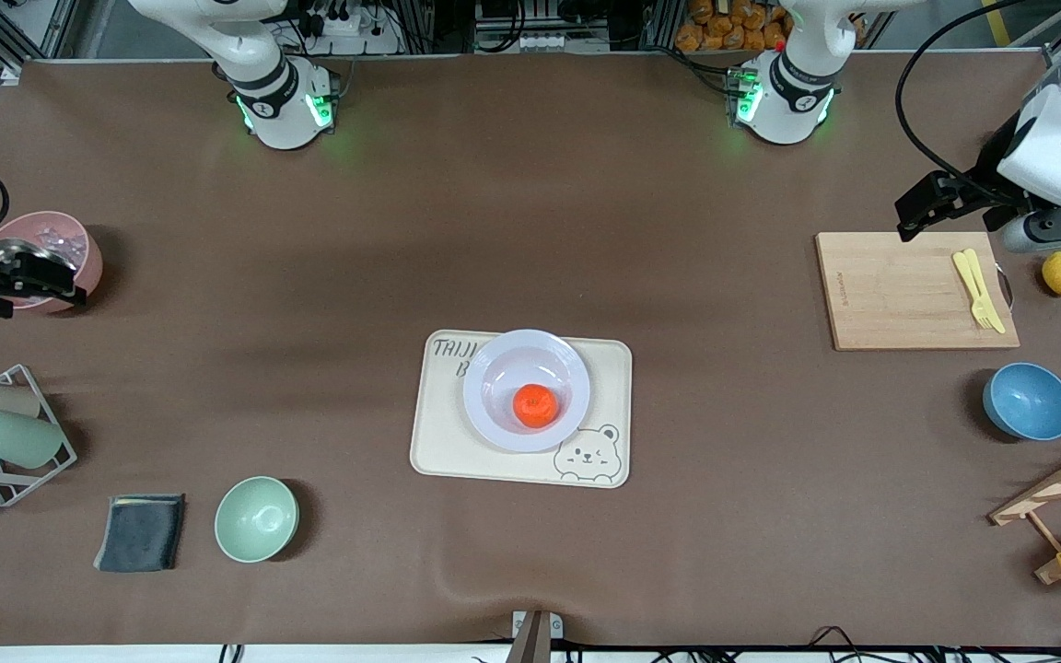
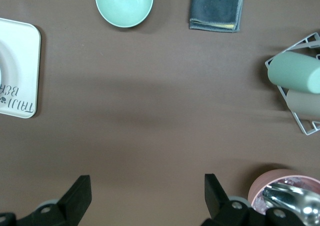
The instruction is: Place orange and plate with both arms
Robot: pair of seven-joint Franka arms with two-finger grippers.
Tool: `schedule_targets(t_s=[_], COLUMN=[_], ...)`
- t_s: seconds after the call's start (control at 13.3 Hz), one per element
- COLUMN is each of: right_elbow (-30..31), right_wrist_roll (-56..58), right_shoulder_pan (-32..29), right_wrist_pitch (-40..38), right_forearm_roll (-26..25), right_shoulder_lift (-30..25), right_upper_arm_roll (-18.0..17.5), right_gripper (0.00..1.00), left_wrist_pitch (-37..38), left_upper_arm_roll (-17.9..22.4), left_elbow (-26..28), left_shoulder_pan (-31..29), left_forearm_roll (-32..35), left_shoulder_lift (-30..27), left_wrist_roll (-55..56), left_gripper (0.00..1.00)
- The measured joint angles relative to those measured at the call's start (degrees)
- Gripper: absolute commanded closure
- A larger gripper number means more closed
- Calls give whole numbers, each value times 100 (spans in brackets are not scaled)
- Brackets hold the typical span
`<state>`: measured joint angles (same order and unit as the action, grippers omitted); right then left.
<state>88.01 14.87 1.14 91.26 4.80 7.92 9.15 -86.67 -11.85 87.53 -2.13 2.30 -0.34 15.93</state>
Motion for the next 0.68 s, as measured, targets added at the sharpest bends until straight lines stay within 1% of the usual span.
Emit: schedule_targets(t_s=[0.15, 0.38, 0.68], right_elbow=[169, 487, 644], right_wrist_roll=[-234, -317, -324], right_shoulder_pan=[13, 14, 16], right_wrist_pitch=[11, 37, 197], right_forearm_roll=[-114, -240, -386], right_shoulder_lift=[-272, -660, -757], right_upper_arm_roll=[-17, -22, -30], right_gripper=[0, 0, 0], left_wrist_pitch=[0, 1, 1], left_upper_arm_roll=[10, 31, 19], left_elbow=[1, 1, 1], left_shoulder_pan=[-55, -337, -399], left_forearm_roll=[-2, -148, -177], left_shoulder_lift=[-6, -48, -65], left_wrist_roll=[0, -3, -9], left_gripper=[0, 0, 0])
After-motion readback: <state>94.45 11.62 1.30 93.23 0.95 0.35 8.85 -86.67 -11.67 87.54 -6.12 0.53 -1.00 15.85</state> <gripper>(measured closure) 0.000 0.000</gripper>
